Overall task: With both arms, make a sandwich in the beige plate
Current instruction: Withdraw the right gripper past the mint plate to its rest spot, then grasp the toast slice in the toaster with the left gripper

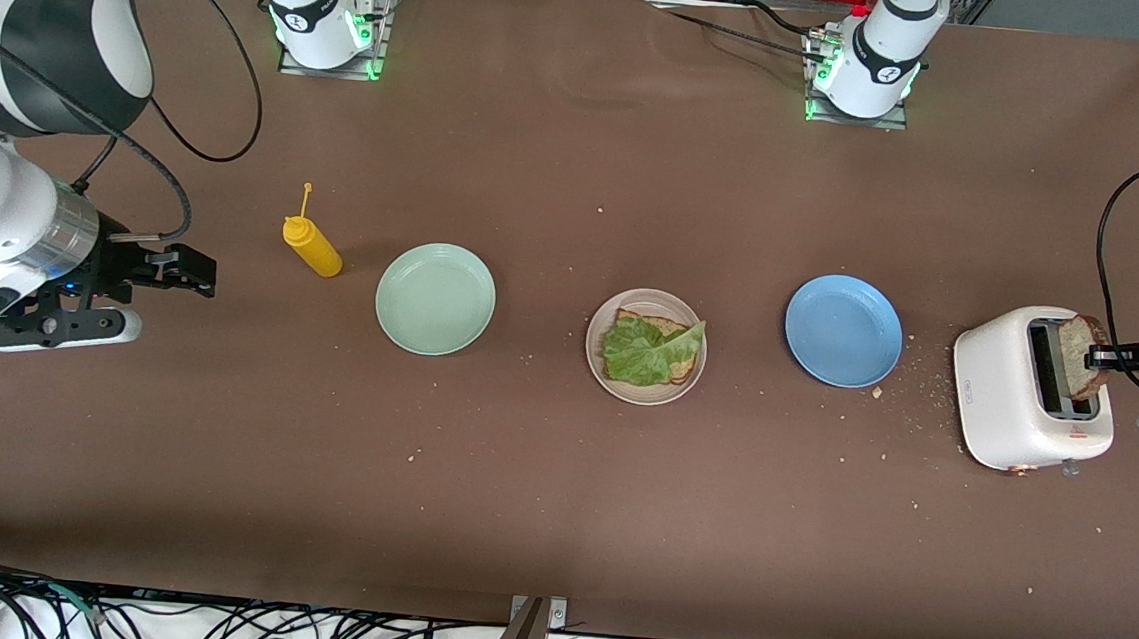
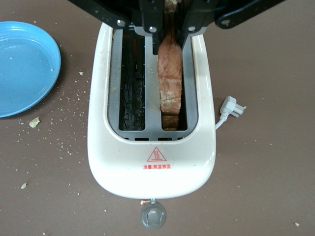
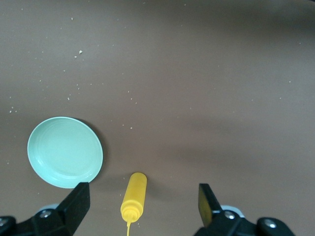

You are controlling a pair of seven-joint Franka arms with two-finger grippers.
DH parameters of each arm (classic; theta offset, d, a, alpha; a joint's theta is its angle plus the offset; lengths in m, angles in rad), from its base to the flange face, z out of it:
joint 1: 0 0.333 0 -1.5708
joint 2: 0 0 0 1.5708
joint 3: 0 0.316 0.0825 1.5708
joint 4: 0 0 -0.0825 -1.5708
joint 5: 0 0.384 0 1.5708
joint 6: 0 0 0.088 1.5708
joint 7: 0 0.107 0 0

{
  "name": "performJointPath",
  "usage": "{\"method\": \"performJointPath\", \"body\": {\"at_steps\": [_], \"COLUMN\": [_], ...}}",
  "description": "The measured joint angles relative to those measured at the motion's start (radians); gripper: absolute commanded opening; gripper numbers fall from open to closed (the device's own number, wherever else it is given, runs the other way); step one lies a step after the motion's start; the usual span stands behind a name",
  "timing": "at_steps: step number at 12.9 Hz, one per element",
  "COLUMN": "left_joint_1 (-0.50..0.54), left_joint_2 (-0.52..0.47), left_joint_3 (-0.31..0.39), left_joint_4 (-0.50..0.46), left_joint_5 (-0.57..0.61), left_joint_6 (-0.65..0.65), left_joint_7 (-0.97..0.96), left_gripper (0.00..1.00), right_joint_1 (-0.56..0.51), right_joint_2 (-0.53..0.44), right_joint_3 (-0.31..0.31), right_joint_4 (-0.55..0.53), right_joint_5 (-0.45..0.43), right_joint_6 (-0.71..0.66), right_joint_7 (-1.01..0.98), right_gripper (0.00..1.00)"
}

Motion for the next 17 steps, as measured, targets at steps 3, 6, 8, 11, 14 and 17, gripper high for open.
{"method": "performJointPath", "body": {"at_steps": [3,6,8,11,14,17], "left_joint_1": [-0.001,-0.004,-0.011,-0.046,-0.117,-0.155], "left_joint_2": [-0.015,-0.040,-0.070,-0.120,-0.140,-0.141], "left_joint_3": [-0.005,-0.013,-0.016,-0.029,-0.037,-0.130], "left_joint_4": [0.000,0.000,0.002,0.040,0.129,0.163], "left_joint_5": [0.000,0.000,0.004,0.005,0.004,0.002], "left_joint_6": [-0.006,-0.032,-0.058,-0.155,-0.267,-0.291], "left_joint_7": [-0.008,-0.009,-0.009,-0.009,-0.010,-0.071], "left_gripper": [0.00,0.00,0.00,0.00,0.00,0.00], "right_joint_1": [-0.002,-0.003,-0.003,-0.007,-0.013,-0.014], "right_joint_2": [-0.060,-0.083,-0.084,-0.098,-0.120,-0.142], "right_joint_3": [0.008,0.011,0.010,-0.003,-0.006,-0.007], "right_joint_4": [-0.101,-0.115,-0.115,-0.114,-0.109,-0.108], "right_joint_5": [-0.001,-0.001,-0.001,-0.001,-0.001,-0.003], "right_joint_6": [0.094,0.097,0.100,0.093,0.063,0.045], "right_joint_7": [0.000,0.001,0.001,0.001,0.001,0.001], "right_gripper": [0.99,1.00,1.00,1.00,1.00,1.00]}}
